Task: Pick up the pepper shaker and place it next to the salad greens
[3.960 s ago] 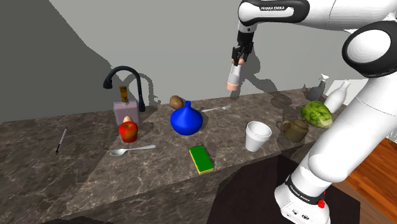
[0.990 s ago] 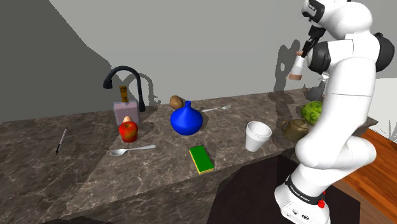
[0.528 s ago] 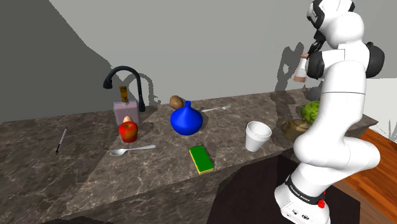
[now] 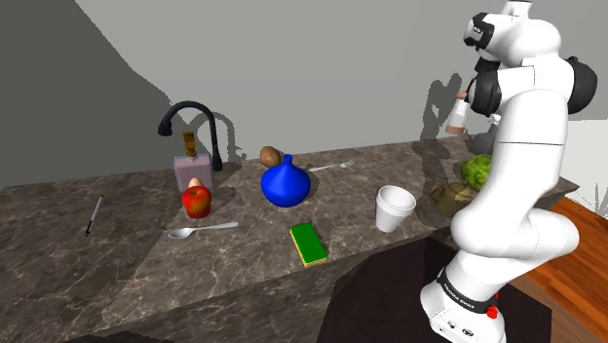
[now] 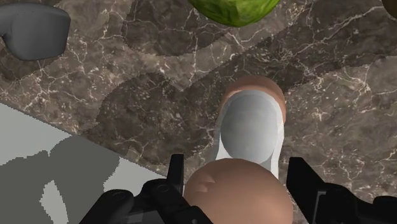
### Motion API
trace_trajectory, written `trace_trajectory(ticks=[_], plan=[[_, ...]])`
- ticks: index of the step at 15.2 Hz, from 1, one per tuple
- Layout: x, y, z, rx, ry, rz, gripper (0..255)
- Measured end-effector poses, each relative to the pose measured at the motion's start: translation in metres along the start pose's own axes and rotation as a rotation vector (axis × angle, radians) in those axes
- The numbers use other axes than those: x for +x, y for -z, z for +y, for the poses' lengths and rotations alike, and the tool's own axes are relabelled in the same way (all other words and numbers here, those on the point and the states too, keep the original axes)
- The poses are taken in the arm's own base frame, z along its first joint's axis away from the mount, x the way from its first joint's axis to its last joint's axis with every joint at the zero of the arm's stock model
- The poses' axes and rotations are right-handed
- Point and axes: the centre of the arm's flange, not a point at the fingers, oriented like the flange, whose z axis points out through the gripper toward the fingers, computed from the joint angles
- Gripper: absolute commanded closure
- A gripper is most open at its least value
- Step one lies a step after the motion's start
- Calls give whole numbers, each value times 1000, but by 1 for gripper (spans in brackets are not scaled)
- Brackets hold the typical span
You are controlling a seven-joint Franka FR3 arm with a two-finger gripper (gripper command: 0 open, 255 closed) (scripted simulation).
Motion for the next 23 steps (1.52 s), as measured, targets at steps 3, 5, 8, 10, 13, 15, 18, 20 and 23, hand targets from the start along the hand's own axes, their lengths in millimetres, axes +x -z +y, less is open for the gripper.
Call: trace_trajectory(ticks=[3,5,8,10,13,15,18,20,23], plan=[[0,-15,-1,0,0,0,255],[-1,-26,-4,0,0,0,255],[-2,-41,-6,0,0,0,255],[-2,-51,-8,0,0,0,255],[-3,-68,-11,0,0,0,255],[-3,-77,-13,0,0,0,255],[-4,-92,-15,0,0,0,255],[-5,-103,-17,0,0,0,255],[-4,-119,-20,0,0,0,255]])
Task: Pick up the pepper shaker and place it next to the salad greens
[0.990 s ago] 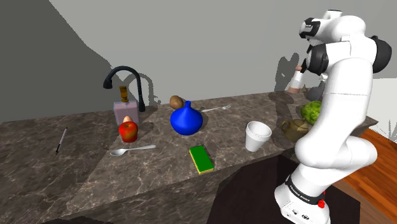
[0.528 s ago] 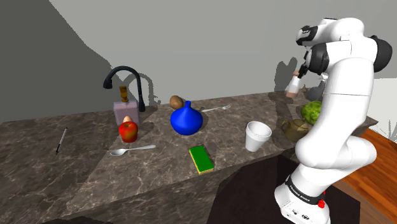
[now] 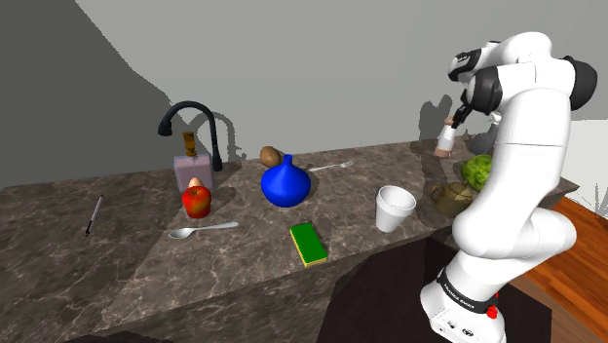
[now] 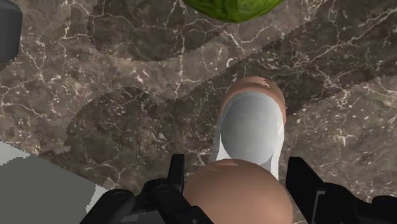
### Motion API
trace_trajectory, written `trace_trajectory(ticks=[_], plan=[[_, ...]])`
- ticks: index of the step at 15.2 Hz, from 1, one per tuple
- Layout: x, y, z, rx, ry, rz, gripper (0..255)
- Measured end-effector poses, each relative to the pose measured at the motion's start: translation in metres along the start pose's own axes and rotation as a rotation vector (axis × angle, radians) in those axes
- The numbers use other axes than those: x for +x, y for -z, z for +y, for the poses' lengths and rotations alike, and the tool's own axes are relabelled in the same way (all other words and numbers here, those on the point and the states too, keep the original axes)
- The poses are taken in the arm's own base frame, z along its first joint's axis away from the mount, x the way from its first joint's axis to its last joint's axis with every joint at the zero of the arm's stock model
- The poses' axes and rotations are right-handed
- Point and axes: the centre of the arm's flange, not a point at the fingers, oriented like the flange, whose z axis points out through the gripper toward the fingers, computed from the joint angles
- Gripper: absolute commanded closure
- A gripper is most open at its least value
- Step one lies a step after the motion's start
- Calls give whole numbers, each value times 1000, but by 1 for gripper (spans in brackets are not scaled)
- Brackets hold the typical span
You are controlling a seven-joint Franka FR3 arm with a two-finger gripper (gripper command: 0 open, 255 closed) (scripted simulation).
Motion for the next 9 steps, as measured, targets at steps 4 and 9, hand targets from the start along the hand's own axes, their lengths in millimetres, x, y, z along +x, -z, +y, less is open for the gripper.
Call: trace_trajectory(ticks=[4,9], plan=[[-1,-21,-3,0,0,0,255],[-2,-46,-8,0,0,0,255]])
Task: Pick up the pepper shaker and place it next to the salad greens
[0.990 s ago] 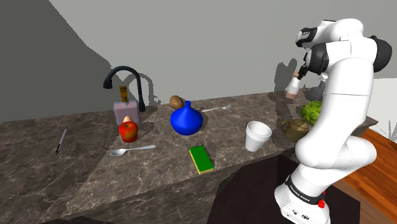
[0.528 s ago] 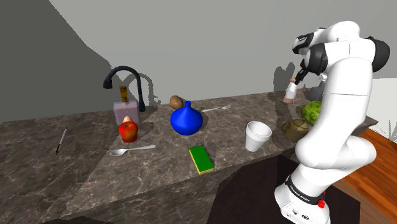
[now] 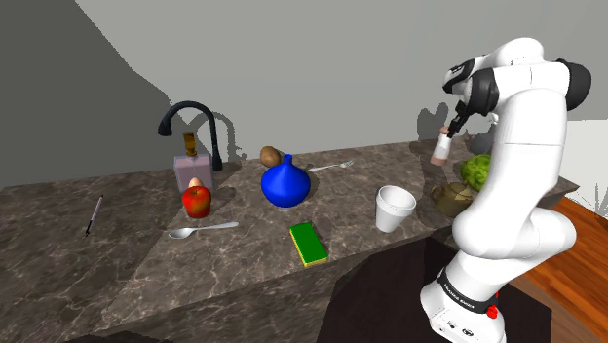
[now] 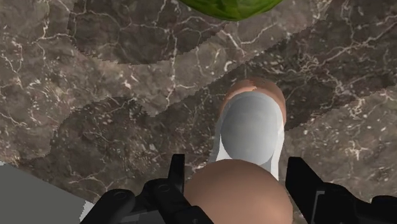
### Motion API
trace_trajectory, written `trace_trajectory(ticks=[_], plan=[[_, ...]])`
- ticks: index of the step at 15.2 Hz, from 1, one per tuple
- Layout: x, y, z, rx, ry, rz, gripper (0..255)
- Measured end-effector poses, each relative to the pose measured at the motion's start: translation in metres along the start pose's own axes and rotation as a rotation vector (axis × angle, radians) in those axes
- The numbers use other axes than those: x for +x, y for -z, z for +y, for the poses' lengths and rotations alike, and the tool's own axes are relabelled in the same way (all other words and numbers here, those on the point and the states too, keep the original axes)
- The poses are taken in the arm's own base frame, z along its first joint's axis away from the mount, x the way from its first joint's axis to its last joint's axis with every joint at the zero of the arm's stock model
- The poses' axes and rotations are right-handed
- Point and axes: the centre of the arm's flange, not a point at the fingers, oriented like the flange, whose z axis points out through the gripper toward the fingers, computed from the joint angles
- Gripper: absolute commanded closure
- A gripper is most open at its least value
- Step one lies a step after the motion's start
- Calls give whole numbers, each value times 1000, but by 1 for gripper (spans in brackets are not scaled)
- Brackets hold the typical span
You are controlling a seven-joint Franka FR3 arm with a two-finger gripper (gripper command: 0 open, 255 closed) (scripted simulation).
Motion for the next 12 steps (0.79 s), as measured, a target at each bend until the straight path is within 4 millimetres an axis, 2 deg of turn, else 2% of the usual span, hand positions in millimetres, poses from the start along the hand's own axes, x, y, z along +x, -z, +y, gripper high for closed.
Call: trace_trajectory(ticks=[5,11,12], plan=[[-1,-22,-4,0,0,0,255],[-1,-25,-5,0,0,0,255],[-1,-25,-5,0,0,0,0]])
